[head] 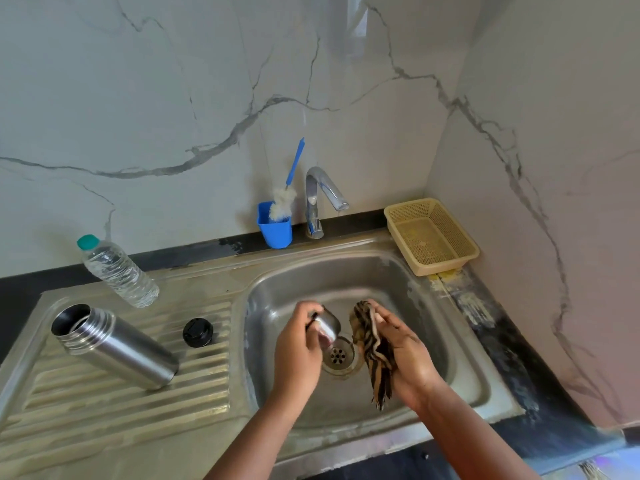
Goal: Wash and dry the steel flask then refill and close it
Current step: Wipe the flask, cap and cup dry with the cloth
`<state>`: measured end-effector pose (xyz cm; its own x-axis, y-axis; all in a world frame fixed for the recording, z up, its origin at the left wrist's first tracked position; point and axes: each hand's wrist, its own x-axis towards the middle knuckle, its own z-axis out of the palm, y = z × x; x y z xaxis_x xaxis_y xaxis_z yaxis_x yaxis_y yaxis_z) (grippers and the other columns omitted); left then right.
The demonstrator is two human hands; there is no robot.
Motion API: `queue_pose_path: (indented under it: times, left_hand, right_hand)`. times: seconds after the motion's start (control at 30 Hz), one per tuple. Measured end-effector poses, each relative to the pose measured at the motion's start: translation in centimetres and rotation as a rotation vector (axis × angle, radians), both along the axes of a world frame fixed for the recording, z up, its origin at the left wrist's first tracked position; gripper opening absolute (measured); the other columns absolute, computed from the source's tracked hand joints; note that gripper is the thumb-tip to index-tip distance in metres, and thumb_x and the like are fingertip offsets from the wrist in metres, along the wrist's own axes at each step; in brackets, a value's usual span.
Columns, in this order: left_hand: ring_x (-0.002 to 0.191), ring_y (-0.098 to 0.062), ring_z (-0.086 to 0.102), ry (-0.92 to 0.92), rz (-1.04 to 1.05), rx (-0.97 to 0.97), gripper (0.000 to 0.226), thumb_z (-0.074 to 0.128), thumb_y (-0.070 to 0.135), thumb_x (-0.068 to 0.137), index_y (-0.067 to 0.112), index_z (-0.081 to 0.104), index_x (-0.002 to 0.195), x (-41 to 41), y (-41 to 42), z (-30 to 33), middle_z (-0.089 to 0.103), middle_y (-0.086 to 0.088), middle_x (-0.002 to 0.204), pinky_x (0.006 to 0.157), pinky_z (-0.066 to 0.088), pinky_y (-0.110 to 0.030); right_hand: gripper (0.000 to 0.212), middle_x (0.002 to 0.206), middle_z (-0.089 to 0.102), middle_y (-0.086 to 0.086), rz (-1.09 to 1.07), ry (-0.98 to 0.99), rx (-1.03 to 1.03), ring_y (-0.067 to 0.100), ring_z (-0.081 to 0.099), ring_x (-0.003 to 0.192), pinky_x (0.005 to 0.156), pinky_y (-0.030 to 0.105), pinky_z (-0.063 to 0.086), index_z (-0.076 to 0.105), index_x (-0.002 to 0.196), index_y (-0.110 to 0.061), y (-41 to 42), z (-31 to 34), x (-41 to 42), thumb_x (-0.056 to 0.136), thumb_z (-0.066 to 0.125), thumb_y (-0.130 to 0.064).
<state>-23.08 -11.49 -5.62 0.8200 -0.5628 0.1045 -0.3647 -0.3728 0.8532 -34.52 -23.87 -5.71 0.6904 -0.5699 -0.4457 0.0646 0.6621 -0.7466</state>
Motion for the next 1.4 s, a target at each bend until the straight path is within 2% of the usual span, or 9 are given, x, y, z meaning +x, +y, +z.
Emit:
queue_pose_path:
  times: [0.13,0.23,0.4,0.5,0.67,0.87,1.07,1.3,1.4]
  left_hand:
    - [0.085,-0.012,0.069,0.427,0.0,-0.03,0.022,0.06,0.019,0.096,0.02,0.071,0.077,-0.3,-0.7,0.7,0.07,-0.001,0.09,0.082,0.049,-0.031]
    - [0.083,-0.014,0.068,0.453,-0.082,0.039,0.051,0.06,0.06,0.088,0.011,0.067,0.077,-0.9,-1.6,0.7,0.069,-0.004,0.087,0.082,0.051,-0.033]
    - [0.071,-0.016,0.058,0.262,-0.095,-0.039,0.033,0.07,0.033,0.09,0.007,0.063,0.071,-0.5,-3.2,0.2,0.056,-0.001,0.079,0.074,0.05,-0.039]
    - [0.069,-0.016,0.052,0.092,-0.196,0.023,0.031,0.069,0.026,0.091,0.006,0.06,0.069,0.8,-3.9,0.6,0.053,0.0,0.078,0.067,0.044,-0.028]
    - [0.068,-0.011,0.053,-0.037,-0.283,0.05,0.025,0.071,0.026,0.089,0.011,0.063,0.071,1.7,-5.4,0.7,0.052,0.009,0.077,0.065,0.043,-0.025]
    - [0.09,-0.005,0.061,-0.063,-0.276,0.014,0.022,0.067,0.033,0.092,0.014,0.07,0.103,1.6,-7.6,0.9,0.054,0.011,0.099,0.079,0.05,-0.021]
    - [0.095,-0.001,0.061,0.065,-0.244,0.061,0.025,0.067,0.022,0.093,0.023,0.068,0.118,2.3,-7.8,0.0,0.053,0.012,0.111,0.087,0.051,-0.022]
    - [0.094,-0.003,0.064,0.145,-0.237,0.042,0.029,0.058,0.002,0.096,0.021,0.072,0.112,2.4,-8.4,-1.9,0.056,0.016,0.112,0.086,0.049,-0.014]
    - [0.094,-0.004,0.067,0.204,-0.22,0.017,0.027,0.057,0.003,0.097,0.02,0.074,0.109,2.1,-8.7,-2.2,0.059,0.015,0.11,0.084,0.049,-0.013]
  right_hand:
    - [0.049,0.111,0.069,0.017,-0.035,-0.033,-0.109,0.029,0.072,0.09,0.064,0.037,0.058,0.065,0.115,-0.013,-1.1,0.6,-0.2,0.07,0.074,0.005]
    - [0.073,0.115,0.067,0.017,-0.032,0.003,-0.188,0.035,0.07,0.1,0.076,0.047,0.058,0.059,0.124,-0.021,-1.7,0.6,0.0,0.06,0.082,0.005]
    - [0.09,0.126,0.06,0.007,0.186,0.089,-0.306,0.032,0.065,0.11,0.092,0.051,0.055,0.058,0.129,-0.036,-3.5,0.5,-0.4,0.052,0.093,-0.005]
    - [0.077,0.132,0.053,-0.003,0.42,0.286,-0.549,0.021,0.056,0.118,0.1,0.047,0.051,0.061,0.121,-0.042,-5.5,1.3,-0.9,0.057,0.092,-0.012]
    - [0.03,0.101,0.072,0.009,0.673,0.398,-0.765,0.02,0.068,0.096,0.084,0.033,0.055,0.063,0.101,-0.005,-8.7,3.8,-1.1,0.079,0.08,-0.018]
    - [0.012,0.092,0.067,0.009,0.535,0.337,-0.762,0.026,0.066,0.086,0.073,0.038,0.055,0.058,0.087,-0.013,-12.7,5.5,0.3,0.087,0.069,-0.018]
    - [0.014,0.087,0.064,0.009,0.068,0.277,-0.648,0.022,0.062,0.067,0.05,0.029,0.05,0.055,0.088,-0.019,-19.5,6.4,2.1,0.091,0.065,-0.01]
    - [0.021,0.104,0.066,0.007,-0.275,0.12,-0.261,0.02,0.066,0.088,0.071,0.035,0.057,0.053,0.116,-0.015,-26.3,3.1,4.1,0.098,0.053,-0.005]
    - [0.029,0.115,0.065,0.014,-0.237,0.322,-0.331,0.028,0.065,0.096,0.071,0.039,0.057,0.054,0.123,-0.01,-28.4,-0.3,5.3,0.095,0.053,-0.006]
